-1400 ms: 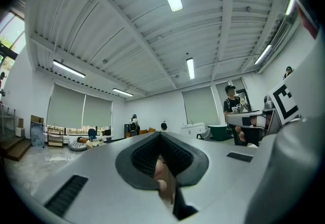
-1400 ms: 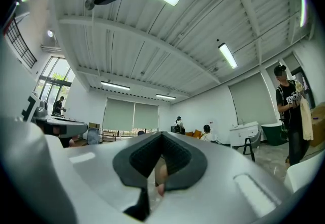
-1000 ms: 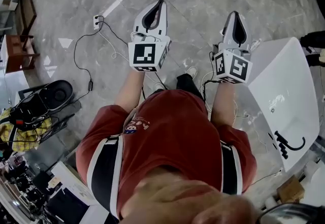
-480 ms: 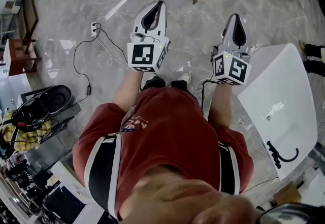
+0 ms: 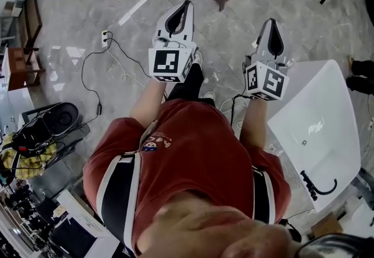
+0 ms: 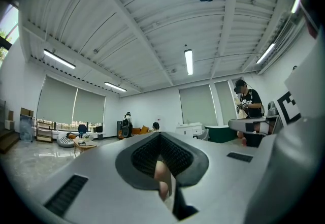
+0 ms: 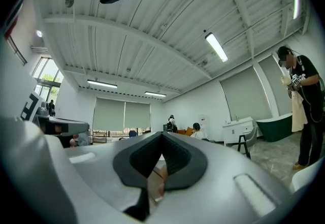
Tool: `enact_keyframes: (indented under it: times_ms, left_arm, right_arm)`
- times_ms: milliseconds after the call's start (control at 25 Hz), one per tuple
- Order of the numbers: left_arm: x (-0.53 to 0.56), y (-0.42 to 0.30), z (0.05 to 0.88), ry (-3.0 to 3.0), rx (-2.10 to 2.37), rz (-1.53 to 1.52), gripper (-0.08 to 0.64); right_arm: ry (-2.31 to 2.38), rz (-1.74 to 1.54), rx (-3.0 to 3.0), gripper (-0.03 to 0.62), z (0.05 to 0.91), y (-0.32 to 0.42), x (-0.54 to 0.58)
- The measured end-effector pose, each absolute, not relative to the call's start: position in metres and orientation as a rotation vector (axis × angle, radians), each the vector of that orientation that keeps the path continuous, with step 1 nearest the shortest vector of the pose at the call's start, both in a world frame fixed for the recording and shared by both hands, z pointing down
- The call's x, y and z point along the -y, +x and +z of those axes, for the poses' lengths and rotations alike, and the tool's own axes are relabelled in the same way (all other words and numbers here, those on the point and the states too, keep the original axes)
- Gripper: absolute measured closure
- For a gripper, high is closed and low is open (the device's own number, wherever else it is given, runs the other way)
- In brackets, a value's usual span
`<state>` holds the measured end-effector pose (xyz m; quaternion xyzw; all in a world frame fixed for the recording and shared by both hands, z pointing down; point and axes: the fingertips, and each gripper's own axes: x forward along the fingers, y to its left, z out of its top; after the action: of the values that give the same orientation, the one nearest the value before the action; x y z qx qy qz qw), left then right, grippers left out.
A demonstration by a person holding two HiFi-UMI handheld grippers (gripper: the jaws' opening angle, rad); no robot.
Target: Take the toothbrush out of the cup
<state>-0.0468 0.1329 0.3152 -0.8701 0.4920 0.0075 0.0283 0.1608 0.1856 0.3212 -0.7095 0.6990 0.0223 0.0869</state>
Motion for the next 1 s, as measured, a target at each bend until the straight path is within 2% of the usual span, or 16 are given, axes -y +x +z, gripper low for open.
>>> enact_keyframes:
  times_ms: [440,1000]
  left_arm:
    - [-0.014,-0.027,0.322,-2.715,-1.505,0.064,0.555]
    - [0.142,-0.06,0.336,-2.763,-1.552,0.076,0.555]
  right_arm:
    - [-2.16,0.119,-2.112,0.582,0.316,0.173,-0.072]
    - [-2.204,0.093,-2.161,0.581,0.315,0.137,0.09]
